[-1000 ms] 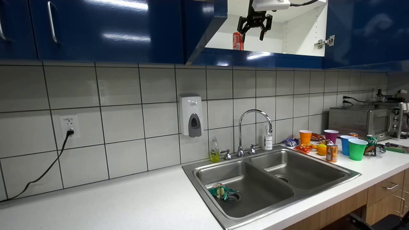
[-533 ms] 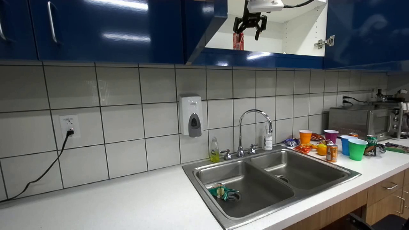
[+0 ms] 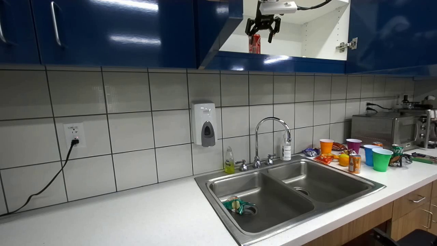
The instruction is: Remove the red can from the upper cabinet and put it in the sink on the left.
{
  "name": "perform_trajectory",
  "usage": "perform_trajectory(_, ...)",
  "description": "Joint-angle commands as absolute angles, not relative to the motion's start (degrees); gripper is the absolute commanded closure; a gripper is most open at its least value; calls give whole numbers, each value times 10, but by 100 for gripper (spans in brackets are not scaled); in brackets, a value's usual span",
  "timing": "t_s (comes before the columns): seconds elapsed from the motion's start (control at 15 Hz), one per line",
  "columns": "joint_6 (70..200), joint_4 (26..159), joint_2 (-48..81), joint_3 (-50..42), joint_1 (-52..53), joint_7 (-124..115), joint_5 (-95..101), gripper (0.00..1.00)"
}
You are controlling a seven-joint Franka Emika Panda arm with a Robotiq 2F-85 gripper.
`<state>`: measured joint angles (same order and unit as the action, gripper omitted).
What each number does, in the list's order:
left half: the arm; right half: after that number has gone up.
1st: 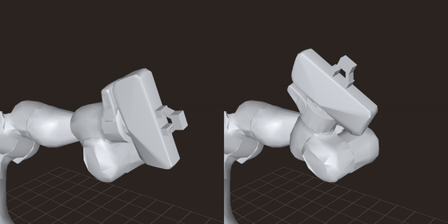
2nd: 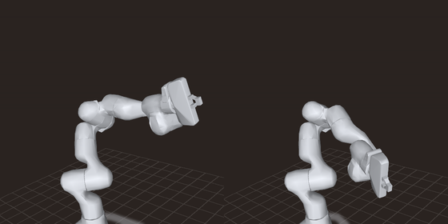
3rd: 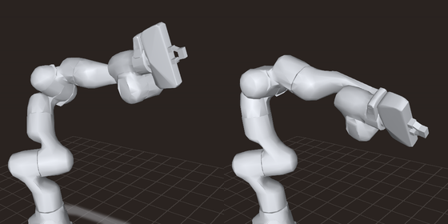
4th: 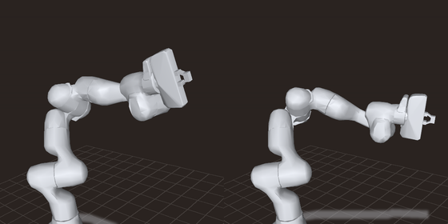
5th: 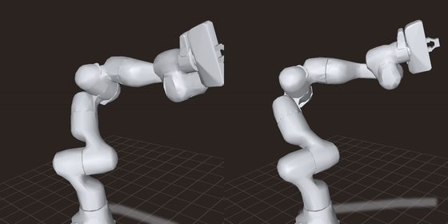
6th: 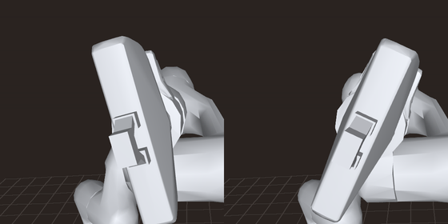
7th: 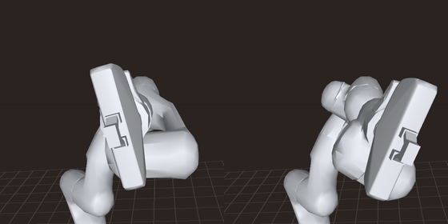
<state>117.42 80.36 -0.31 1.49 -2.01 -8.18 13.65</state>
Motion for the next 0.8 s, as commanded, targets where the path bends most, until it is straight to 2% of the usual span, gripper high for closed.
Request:
perform_trajectory(0.0,1155,760,25,16,-19,-85,148,0)
perform_trajectory(0.73,1152,717,66,14,-18,-86,147,0)
